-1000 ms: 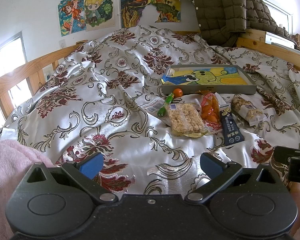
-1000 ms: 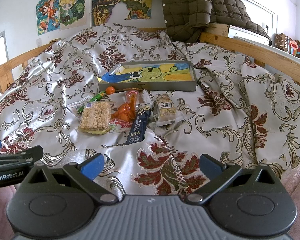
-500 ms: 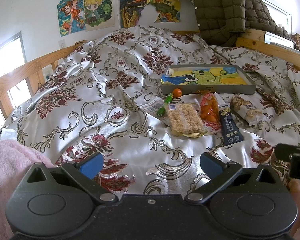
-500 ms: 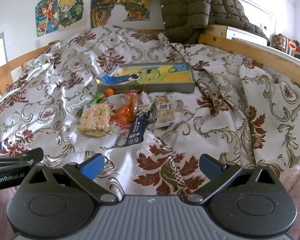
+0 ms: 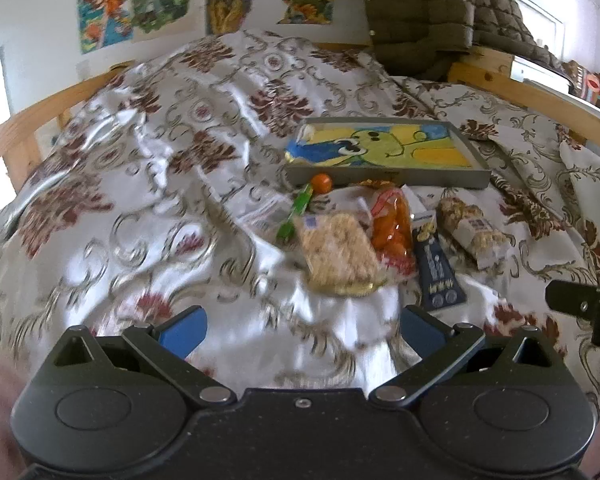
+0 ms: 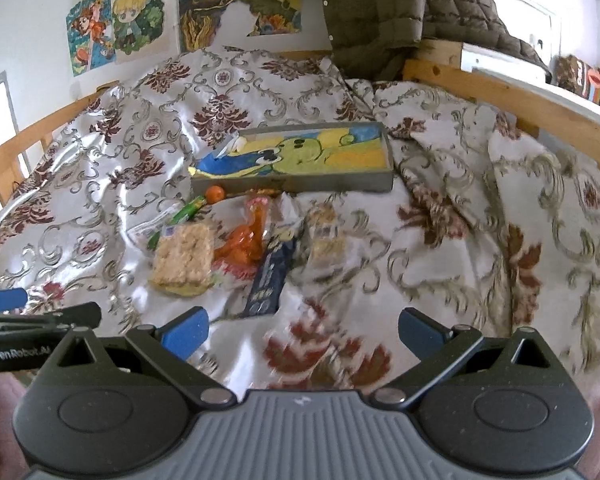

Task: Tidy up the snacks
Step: 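Move the left tool toward the dark blue stick pack while the right tool approaches the nut bar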

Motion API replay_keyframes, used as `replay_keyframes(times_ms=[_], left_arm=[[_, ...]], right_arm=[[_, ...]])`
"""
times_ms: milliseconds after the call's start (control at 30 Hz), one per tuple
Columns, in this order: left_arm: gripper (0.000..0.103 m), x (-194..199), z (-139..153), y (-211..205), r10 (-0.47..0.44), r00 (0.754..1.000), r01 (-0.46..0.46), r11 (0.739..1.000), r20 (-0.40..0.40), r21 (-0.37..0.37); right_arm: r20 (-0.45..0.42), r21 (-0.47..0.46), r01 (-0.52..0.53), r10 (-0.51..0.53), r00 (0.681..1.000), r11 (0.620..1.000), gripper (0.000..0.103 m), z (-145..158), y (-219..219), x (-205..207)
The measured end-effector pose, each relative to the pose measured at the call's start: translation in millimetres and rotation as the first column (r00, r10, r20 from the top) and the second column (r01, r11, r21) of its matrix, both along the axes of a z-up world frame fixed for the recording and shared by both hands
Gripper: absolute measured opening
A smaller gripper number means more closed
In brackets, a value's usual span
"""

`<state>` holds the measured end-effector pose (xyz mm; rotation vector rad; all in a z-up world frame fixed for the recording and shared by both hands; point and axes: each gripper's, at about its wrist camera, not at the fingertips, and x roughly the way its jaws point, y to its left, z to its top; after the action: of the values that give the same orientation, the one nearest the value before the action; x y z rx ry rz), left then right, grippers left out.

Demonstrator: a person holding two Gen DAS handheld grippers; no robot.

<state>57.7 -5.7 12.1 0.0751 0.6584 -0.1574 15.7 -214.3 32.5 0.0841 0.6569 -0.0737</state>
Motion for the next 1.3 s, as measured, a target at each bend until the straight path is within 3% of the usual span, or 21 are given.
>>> replay_keyframes(times_ms=[267,400,500,600,667,800,933,1067,1300], left_arm=[[0.102,43.6,-8.6,-25.7,-0.14,0.99,0.14,0.989,-0.014,0.041],[0.102,60.9,-10.5,-45.7,-0.236,0.972,0.236,0.97,-0.012,0.064],[0.102,75.7,-15.2,-61.1,-0.295,0.955,0.295,0.954,-0.017,0.059],[0.102,90.7,-26.2,-76.5,-0.313,0.949,0.313,0.949,-0.026,0.029],[0.102,99.7,-35.2,-84.3,-0.302,0.953,0.302,0.953,-0.024,-0.004],[0.102,105.5,-50.6,-96.9,-0.326,0.945,0.323,0.942,-0.017,-0.089],[0.102,106.0,-61.0,-104.9,-0.385,0.922,0.38,0.918,-0.028,-0.114],[0.102,111.1,-69.9,-106.8,-0.426,0.904,0.418,0.899,-0.039,-0.133],[0.092,133.3,-87.1,-97.1,-0.394,0.907,0.344,0.898,-0.151,-0.276]], right_arm=[[0.039,-0.059,-0.03,0.032,0.999,0.998,0.103,5.1,-22.3,47.6],[0.071,-0.003,-0.112,0.112,0.991,0.994,0.103,3.1,-37.2,70.2],[0.083,-0.076,-0.14,0.146,0.986,0.987,0.103,1.9,-41.5,85.7],[0.064,-0.189,-0.16,0.175,0.983,0.969,0.103,-6.5,-42.0,104.7],[0.043,-0.218,-0.142,0.155,0.987,0.966,0.103,-13.3,-43.9,115.1],[0.036,-0.183,-0.153,0.162,0.986,0.971,0.103,-20.9,-58.0,129.5],[0.043,-0.174,-0.149,0.159,0.986,0.973,0.103,-24.1,-77.7,142.7],[0.017,-0.074,-0.153,0.155,0.988,0.985,0.103,-31.3,-89.2,154.0],[-0.057,-0.117,-0.228,0.222,0.973,0.967,0.102,-50.6,-64.8,159.9]])
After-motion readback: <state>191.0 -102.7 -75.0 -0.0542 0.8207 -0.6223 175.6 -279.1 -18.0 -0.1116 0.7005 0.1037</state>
